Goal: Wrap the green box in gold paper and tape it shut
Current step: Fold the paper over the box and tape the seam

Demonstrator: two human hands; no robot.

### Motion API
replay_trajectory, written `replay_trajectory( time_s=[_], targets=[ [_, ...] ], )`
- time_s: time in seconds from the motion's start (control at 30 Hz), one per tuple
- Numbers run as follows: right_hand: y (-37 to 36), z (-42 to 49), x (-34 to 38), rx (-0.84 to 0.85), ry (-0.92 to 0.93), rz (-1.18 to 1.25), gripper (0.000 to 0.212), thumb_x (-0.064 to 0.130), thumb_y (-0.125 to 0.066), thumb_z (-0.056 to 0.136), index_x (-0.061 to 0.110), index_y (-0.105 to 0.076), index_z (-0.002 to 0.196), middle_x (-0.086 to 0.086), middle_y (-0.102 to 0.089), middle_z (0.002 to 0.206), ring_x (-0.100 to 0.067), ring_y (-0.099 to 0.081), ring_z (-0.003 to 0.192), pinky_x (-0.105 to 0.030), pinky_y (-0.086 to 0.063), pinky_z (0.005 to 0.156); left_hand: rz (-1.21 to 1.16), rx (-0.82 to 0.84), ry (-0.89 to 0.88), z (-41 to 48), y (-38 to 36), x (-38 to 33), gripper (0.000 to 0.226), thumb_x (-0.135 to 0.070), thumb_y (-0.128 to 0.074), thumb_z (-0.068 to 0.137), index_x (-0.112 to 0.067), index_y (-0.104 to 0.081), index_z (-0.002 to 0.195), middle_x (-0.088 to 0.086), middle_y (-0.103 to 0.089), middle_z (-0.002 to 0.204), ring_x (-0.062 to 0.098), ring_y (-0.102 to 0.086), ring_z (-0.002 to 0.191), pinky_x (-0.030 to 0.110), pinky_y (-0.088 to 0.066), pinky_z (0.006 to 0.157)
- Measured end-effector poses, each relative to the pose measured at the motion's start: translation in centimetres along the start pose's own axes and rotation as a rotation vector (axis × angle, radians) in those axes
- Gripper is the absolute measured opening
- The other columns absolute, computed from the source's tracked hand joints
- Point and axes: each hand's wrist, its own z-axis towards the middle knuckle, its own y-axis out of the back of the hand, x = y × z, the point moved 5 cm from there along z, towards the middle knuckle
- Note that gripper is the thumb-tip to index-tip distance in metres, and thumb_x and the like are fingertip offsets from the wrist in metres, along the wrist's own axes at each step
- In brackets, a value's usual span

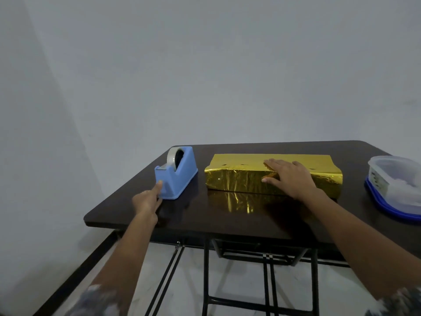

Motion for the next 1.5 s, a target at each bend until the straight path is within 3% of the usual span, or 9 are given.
replay_trajectory(
  time_s=[0.07,0.17,0.33,0.53,0.63,0.87,1.03,1.27,1.5],
  targets=[
    [-0.2,0.1,-0.1,0.028,0.009,0.053,0.076,0.062,-0.034,0.090,0.026,-0.007,0.151,0.000,-0.030,0.153,-0.018,-0.029,0.140,-0.041,-0.020,0.114,0.037,-0.012,-0.125,-1.9,-0.1,-0.2,0.036,-0.023,-0.073,0.081,-0.012,-0.046,0.060,0.003,-0.052,0.066,0.013,-0.051,0.065,0.028,-0.047,0.060],
    [0.4,0.0,-0.4,-0.021,0.022,0.326,0.080,0.062,-0.036,0.088,0.026,-0.003,0.151,0.000,-0.020,0.156,-0.018,-0.024,0.142,-0.043,-0.016,0.115,0.074,0.152,-0.321,-4.7,-2.9,-1.5,0.035,-0.028,-0.071,0.082,-0.006,-0.053,0.060,0.003,-0.057,0.070,0.010,-0.057,0.074,0.030,-0.051,0.072],
    [1.7,-0.4,-2.1,-0.203,-0.080,0.907,0.055,0.042,-0.033,0.098,0.022,-0.024,0.148,0.002,-0.019,0.156,-0.013,-0.017,0.143,-0.026,-0.017,0.109,0.132,0.607,-0.402,-8.2,-11.9,-4.1,0.037,-0.041,-0.060,0.080,-0.004,-0.066,0.076,0.002,-0.065,0.082,0.006,-0.062,0.083,0.027,-0.054,0.079],
    [1.8,-0.5,-3.2,-0.252,-0.248,1.208,0.045,0.039,-0.028,0.101,0.012,-0.053,0.127,0.002,-0.050,0.128,-0.013,-0.043,0.123,-0.022,-0.030,0.094,0.541,1.025,-0.394,-9.8,-21.0,-4.4,0.029,-0.036,-0.055,0.092,-0.010,-0.068,0.092,0.006,-0.069,0.101,0.016,-0.066,0.098,0.030,-0.056,0.082],
    [1.8,-0.2,-3.3,-0.225,-0.274,1.237,0.044,0.038,-0.027,0.101,0.013,-0.059,0.117,0.004,-0.050,0.119,-0.007,-0.042,0.112,-0.023,-0.029,0.090,0.742,1.140,-0.402,-9.8,-23.4,-4.1,0.026,-0.035,-0.058,0.091,-0.011,-0.067,0.093,0.007,-0.069,0.102,0.017,-0.067,0.097,0.028,-0.054,0.079],
    [1.4,-0.1,-3.2,-0.203,-0.268,1.183,0.046,0.037,-0.028,0.101,0.005,-0.054,0.122,-0.012,-0.055,0.125,-0.023,-0.050,0.115,-0.030,-0.038,0.089,0.908,1.258,-0.366,-9.5,-25.7,-3.7,0.031,-0.038,-0.055,0.092,-0.009,-0.066,0.088,0.002,-0.067,0.092,0.013,-0.062,0.087,0.025,-0.048,0.073],
    [1.3,-0.1,-3.1,-0.204,-0.260,1.189,0.046,0.040,-0.027,0.101,0.010,-0.052,0.126,-0.004,-0.055,0.122,-0.009,-0.045,0.102,-0.024,-0.033,0.086,0.973,1.312,-0.357,-9.6,-26.3,-3.1,0.029,-0.038,-0.056,0.091,-0.012,-0.065,0.081,0.000,-0.064,0.089,0.012,-0.056,0.086,0.026,-0.044,0.078],
    [1.2,0.2,-3.2,-0.199,-0.250,1.162,0.047,0.040,-0.029,0.101,0.011,-0.051,0.130,-0.006,-0.054,0.130,-0.009,-0.045,0.110,-0.025,-0.032,0.090,1.071,1.276,-0.375,-9.3,-27.0,-3.1,0.034,-0.045,-0.055,0.089,-0.014,-0.065,0.079,0.001,-0.063,0.087,0.012,-0.054,0.080,0.026,-0.040,0.072],
    [0.7,0.3,-3.1,-0.178,-0.185,0.983,0.058,0.045,-0.041,0.095,0.013,-0.035,0.143,-0.005,-0.037,0.148,-0.020,-0.034,0.135,-0.032,-0.029,0.105,0.686,1.065,-0.281,-8.1,-26.2,-5.5,0.037,-0.045,-0.057,0.089,-0.010,-0.065,0.081,0.003,-0.065,0.082,0.014,-0.059,0.076,0.024,-0.047,0.067]
  ],
)
